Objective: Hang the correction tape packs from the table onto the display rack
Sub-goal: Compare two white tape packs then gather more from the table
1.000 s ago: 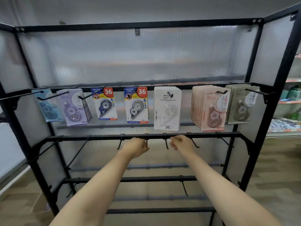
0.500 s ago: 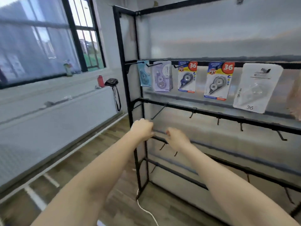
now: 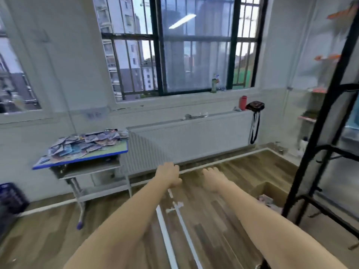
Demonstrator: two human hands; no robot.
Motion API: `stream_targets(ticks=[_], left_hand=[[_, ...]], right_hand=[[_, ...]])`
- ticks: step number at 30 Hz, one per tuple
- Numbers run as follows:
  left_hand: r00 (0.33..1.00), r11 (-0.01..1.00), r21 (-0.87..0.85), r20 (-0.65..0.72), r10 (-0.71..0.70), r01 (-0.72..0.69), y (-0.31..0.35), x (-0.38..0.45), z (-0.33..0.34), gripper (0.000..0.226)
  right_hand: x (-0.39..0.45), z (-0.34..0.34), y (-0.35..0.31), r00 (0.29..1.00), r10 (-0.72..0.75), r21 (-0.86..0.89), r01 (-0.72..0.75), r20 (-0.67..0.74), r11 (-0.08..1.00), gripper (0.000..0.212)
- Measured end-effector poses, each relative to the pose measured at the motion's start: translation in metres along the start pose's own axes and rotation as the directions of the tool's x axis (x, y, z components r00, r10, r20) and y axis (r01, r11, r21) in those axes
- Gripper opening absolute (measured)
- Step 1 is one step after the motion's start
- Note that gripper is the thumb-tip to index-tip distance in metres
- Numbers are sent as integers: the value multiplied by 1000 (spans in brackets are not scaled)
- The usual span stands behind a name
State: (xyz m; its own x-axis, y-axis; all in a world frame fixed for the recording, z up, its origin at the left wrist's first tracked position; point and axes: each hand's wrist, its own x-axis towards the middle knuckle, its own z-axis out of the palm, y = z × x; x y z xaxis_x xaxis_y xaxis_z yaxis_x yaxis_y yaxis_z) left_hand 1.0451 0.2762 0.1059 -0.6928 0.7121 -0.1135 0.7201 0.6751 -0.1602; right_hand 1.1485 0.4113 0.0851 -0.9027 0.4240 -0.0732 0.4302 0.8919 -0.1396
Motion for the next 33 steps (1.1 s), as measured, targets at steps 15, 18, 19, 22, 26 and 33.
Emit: stream_targets(ticks=[15,18,19,22,26,33], left_hand=[[895,897,-93,169,-413,432,-277,69,104,53],[882,886,-102,196,-428,452,-311,108,121,52],[877,881,-101,198,-437,462,-323,124,125,51],[869,873,-102,207,-450,476,-360,179,131,50],[869,869,-134,222,-442,476,-414,259,127,48],[880,875,-163,231,-416,456,-487,375,133,44]], right_hand=[[230,70,-248,887,-417,36,418,198,908,47],[286,79,-264,863,-443,36,448,242,893,45],[308,80,-269,860,-445,36,451,249,892,45],[382,78,-281,862,-435,43,440,261,897,44],[480,66,-293,879,-397,61,396,263,916,41],[618,65,-319,897,-326,88,314,298,945,40]])
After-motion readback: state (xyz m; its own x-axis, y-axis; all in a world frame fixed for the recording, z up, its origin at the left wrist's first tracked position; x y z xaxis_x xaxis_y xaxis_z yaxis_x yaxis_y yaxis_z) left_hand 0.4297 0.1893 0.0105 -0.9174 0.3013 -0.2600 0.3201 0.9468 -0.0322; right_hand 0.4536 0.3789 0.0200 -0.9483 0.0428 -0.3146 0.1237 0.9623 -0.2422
